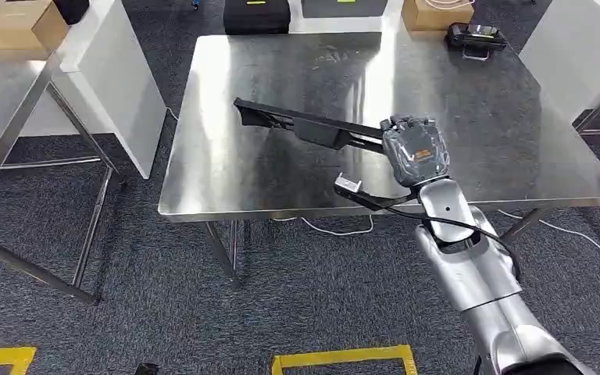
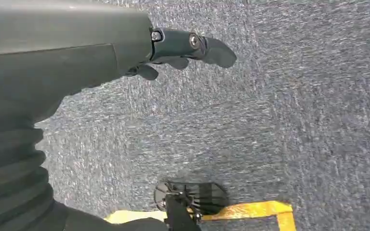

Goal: Take the parts from the cabinet and place them on the table.

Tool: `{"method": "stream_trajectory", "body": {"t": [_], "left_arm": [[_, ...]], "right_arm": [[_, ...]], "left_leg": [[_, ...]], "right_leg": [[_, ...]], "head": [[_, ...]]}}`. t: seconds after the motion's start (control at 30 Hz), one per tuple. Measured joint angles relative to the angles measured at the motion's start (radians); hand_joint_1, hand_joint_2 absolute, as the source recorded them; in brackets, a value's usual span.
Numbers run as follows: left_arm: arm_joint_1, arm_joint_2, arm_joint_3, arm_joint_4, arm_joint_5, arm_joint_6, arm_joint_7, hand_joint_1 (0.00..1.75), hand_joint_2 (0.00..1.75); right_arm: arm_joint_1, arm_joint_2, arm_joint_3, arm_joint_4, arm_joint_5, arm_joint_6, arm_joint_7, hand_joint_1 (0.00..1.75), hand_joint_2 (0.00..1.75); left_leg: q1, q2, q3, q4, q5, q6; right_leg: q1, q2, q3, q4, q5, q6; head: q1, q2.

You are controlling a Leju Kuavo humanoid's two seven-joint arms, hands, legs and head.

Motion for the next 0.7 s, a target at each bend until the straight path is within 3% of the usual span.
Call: {"method": "stream_trajectory", "body": {"t": [0.03,0.07,0.1,0.17,0.23,0.27,0.3,0.37,0.4,0.43,0.47,0.5,0.53,0.57,0.6,0.7], "left_arm": [[0.000,0.000,0.000,0.000,-0.001,-0.002,0.000,0.00,1.75],[-0.002,0.002,0.000,0.000,-0.005,-0.003,-0.001,0.00,1.75],[-0.003,0.001,0.000,0.000,-0.006,-0.003,-0.001,0.00,1.75],[-0.003,0.001,0.000,0.000,-0.008,-0.003,0.001,0.00,1.75],[-0.003,0.002,0.001,-0.001,-0.009,-0.002,0.001,0.00,1.75],[-0.004,0.001,0.001,-0.001,-0.009,-0.002,0.000,0.00,1.75],[-0.004,0.001,0.002,-0.001,-0.009,-0.002,0.000,0.00,1.75],[-0.004,0.001,0.002,-0.001,-0.009,-0.002,-0.001,0.00,1.75],[-0.003,0.001,0.002,-0.001,-0.009,-0.002,0.000,0.00,1.75],[-0.002,0.001,0.002,-0.001,-0.009,-0.003,-0.001,0.00,1.75],[-0.002,0.001,0.002,-0.001,-0.009,-0.003,0.000,0.00,1.75],[-0.002,0.001,0.002,-0.001,-0.009,-0.002,0.000,0.00,1.75],[-0.002,0.002,0.002,-0.001,-0.009,-0.002,-0.001,0.00,1.75],[-0.002,0.011,0.003,-0.001,-0.009,-0.002,0.000,0.00,1.75],[-0.003,0.008,0.002,0.000,-0.010,-0.003,-0.001,0.00,1.75],[-0.003,0.010,0.003,-0.001,-0.009,-0.002,-0.002,0.00,1.75]], "right_arm": [[-0.001,-0.006,-0.008,0.007,0.000,-0.004,-0.001,1.75,1.75],[-0.004,-0.007,-0.016,0.022,0.000,-0.014,-0.001,1.75,1.75],[-0.002,-0.010,-0.021,0.028,-0.001,-0.018,-0.001,1.75,1.75],[0.000,-0.019,-0.036,0.041,-0.001,-0.022,-0.002,1.75,1.75],[-0.003,-0.023,-0.047,0.049,-0.001,-0.028,-0.005,1.75,1.75],[-0.004,-0.026,-0.052,0.052,-0.001,-0.029,-0.005,1.75,1.75],[-0.004,-0.027,-0.056,0.056,-0.001,-0.031,-0.007,1.75,1.75],[0.000,-0.028,-0.063,0.064,-0.001,-0.031,-0.008,1.75,1.75],[0.003,-0.030,-0.065,0.067,-0.001,-0.031,-0.008,1.75,1.75],[0.007,-0.031,-0.068,0.071,-0.001,-0.031,-0.008,1.75,1.75],[0.007,-0.031,-0.069,0.074,-0.001,-0.031,-0.008,1.75,1.75],[0.007,-0.032,-0.070,0.076,-0.001,-0.031,-0.009,1.75,1.75],[0.006,-0.032,-0.071,0.076,-0.002,-0.031,-0.009,1.75,1.75],[0.006,-0.032,-0.071,0.079,-0.001,-0.031,-0.009,1.75,1.75],[0.005,-0.032,-0.071,0.081,-0.001,-0.032,-0.009,1.75,1.75],[0.007,-0.034,-0.075,0.084,-0.002,-0.033,-0.009,1.75,1.75]], "left_leg": [[0.001,-0.001,0.004,0.010,-0.012,-0.008],[-0.010,0.000,-0.001,0.027,-0.029,-0.020],[-0.008,-0.001,-0.003,0.033,-0.041,-0.024],[-0.005,0.000,0.000,0.033,-0.048,-0.030],[0.004,0.005,0.004,0.045,-0.063,-0.039],[0.004,0.010,-0.007,0.083,-0.081,-0.045],[0.005,0.012,-0.043,0.156,-0.115,-0.052],[0.006,0.012,-0.145,0.328,-0.177,-0.059],[0.006,0.012,-0.180,0.374,-0.179,-0.059],[0.006,0.012,-0.196,0.370,-0.149,-0.055],[0.005,0.012,-0.184,0.317,-0.100,-0.048],[0.002,0.012,-0.152,0.226,-0.036,-0.037],[-0.003,0.012,-0.111,0.123,0.025,-0.019],[-0.014,0.012,-0.085,0.058,0.048,0.004],[-0.017,0.020,-0.080,0.052,0.034,0.010],[-0.026,0.020,-0.078,0.040,0.026,0.024]], "right_leg": [[-0.007,-0.005,0.037,-0.094,0.045,0.012],[-0.006,-0.013,0.066,-0.142,0.061,0.011],[-0.004,-0.004,0.065,-0.140,0.056,-0.010],[0.002,-0.003,0.064,-0.133,0.047,-0.028],[-0.008,0.002,0.074,-0.134,0.041,-0.040],[-0.007,0.003,0.082,-0.134,0.037,-0.050],[-0.006,0.003,0.088,-0.134,0.032,-0.057],[-0.002,0.004,0.097,-0.134,0.022,-0.063],[0.000,0.005,0.103,-0.134,0.016,-0.062],[0.002,0.007,0.113,-0.134,0.009,-0.061],[0.006,0.008,0.123,-0.134,0.003,-0.061],[0.010,0.009,0.135,-0.135,-0.004,-0.061],[0.013,0.010,0.147,-0.137,-0.011,-0.060],[0.007,0.009,0.151,-0.139,-0.015,-0.061],[0.018,0.012,0.150,-0.141,-0.019,-0.055],[0.013,0.010,0.156,-0.156,-0.022,-0.045]], "head": [[0.001,0.000],[0.008,0.000],[0.004,0.000],[-0.001,0.000],[0.000,0.000],[-0.005,0.000],[-0.004,0.000],[-0.005,0.000],[-0.005,0.000],[-0.005,0.000],[-0.005,0.000],[-0.005,0.000],[-0.005,0.000],[0.000,0.000],[0.001,0.000],[0.000,0.000]]}}
